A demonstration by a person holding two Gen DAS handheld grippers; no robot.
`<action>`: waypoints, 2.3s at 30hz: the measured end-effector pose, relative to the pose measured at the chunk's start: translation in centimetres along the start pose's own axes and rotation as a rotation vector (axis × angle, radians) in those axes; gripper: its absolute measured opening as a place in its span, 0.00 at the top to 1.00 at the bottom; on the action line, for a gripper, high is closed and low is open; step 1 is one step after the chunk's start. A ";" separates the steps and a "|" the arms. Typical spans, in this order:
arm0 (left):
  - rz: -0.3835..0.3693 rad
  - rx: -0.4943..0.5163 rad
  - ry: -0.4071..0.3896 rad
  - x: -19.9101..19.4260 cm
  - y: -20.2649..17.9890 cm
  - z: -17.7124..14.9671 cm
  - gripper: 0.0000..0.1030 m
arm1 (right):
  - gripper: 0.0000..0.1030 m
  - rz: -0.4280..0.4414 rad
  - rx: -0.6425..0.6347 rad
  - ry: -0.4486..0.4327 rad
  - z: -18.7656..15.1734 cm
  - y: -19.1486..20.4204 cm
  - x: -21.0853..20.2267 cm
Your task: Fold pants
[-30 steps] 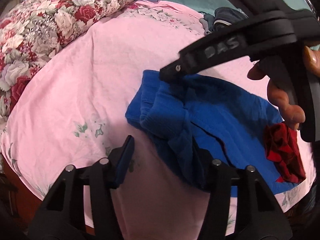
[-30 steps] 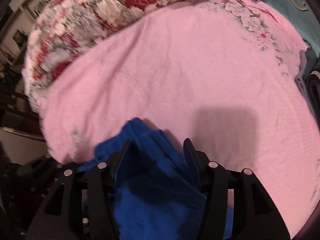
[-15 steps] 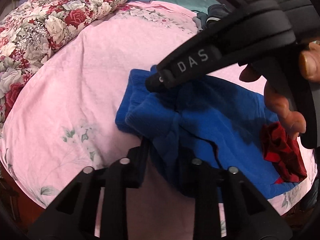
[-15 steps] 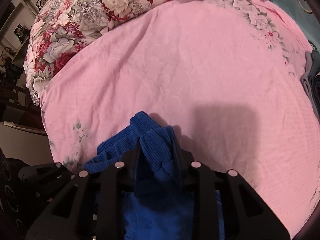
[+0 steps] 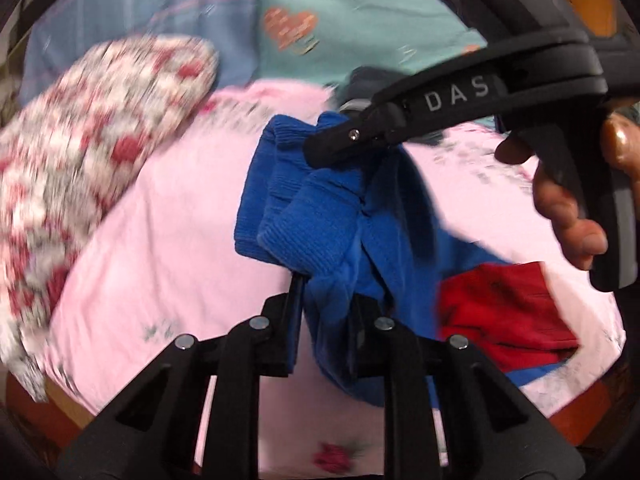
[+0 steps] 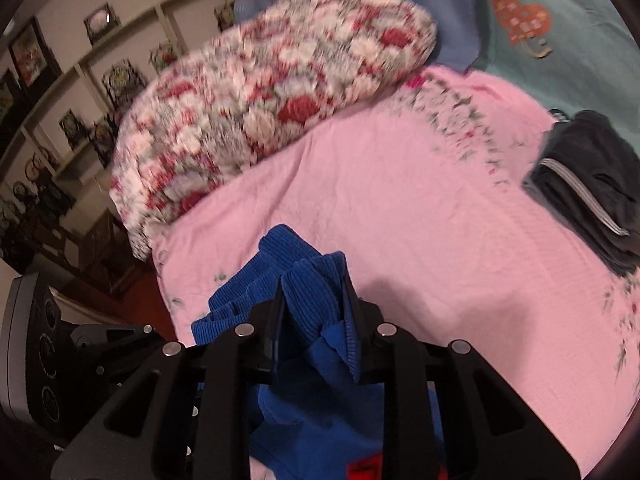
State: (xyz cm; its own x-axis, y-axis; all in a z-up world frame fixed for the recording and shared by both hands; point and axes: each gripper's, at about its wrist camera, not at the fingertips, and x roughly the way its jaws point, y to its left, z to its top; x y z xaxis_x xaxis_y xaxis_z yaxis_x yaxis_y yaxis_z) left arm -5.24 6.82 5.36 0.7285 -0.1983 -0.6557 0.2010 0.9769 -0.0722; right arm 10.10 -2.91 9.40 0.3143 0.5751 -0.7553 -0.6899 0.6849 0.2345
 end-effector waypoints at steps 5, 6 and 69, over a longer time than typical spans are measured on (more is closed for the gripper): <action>-0.097 0.172 -0.082 -3.1 -7.3 2.2 0.81 | 0.76 -0.008 0.070 -0.171 -4.4 -2.7 -9.5; -0.115 0.201 -0.088 -3.4 -8.6 2.3 0.77 | 0.76 -0.007 0.092 -0.203 -5.6 -3.5 -11.2; -0.150 0.270 0.042 3.4 -12.1 1.9 0.29 | 0.77 -0.077 0.633 -0.173 -25.0 -8.5 -19.1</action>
State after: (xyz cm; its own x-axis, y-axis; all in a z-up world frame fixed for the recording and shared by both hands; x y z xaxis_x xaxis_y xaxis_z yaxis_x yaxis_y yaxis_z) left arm -3.96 -5.82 5.46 0.6512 -0.3298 -0.6835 0.4748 0.8797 0.0278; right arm -6.33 -30.85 6.54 0.4838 0.5416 -0.6874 -0.1613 0.8272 0.5383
